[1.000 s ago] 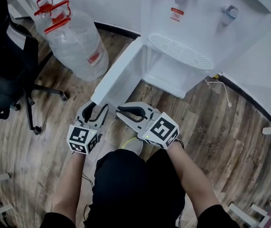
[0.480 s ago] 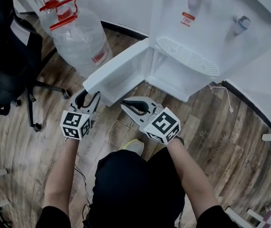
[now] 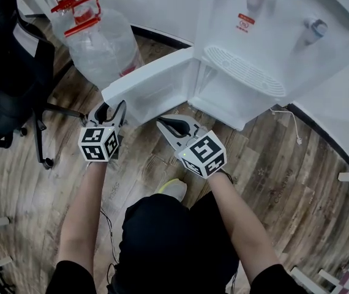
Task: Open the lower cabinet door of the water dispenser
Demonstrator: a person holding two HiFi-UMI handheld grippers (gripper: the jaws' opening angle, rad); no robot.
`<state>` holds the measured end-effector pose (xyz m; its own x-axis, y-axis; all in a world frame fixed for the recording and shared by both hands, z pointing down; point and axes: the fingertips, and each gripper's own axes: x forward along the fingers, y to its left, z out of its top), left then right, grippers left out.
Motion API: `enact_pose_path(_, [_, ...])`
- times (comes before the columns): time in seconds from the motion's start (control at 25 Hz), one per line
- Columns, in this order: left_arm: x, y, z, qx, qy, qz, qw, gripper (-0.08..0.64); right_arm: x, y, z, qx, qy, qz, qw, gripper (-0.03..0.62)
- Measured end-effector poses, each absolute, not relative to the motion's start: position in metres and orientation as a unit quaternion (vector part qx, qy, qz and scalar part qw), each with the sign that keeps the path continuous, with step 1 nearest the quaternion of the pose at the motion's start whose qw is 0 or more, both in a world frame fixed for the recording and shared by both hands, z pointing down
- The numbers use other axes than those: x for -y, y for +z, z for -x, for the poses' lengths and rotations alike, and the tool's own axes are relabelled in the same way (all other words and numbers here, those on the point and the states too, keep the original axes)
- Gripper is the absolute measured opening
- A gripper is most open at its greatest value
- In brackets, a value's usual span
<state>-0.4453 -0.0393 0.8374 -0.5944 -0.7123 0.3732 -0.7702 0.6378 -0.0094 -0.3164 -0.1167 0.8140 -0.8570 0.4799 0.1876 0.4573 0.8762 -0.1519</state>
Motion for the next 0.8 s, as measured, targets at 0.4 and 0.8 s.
enact_pose_path(0.4, [0.042, 0.839, 0.471, 0.906, 0.069, -0.376, 0.18, 0.196, 0.104, 0.817, 0.334, 0.964, 0.056, 0.232, 0.116, 0.028])
enact_pose_path(0.8, [0.029, 0.843, 0.451, 0.915, 0.063, -0.35, 0.192, 0.224, 0.113, 0.806, 0.323, 0.966, 0.056, 0.227, 0.106, 0.028])
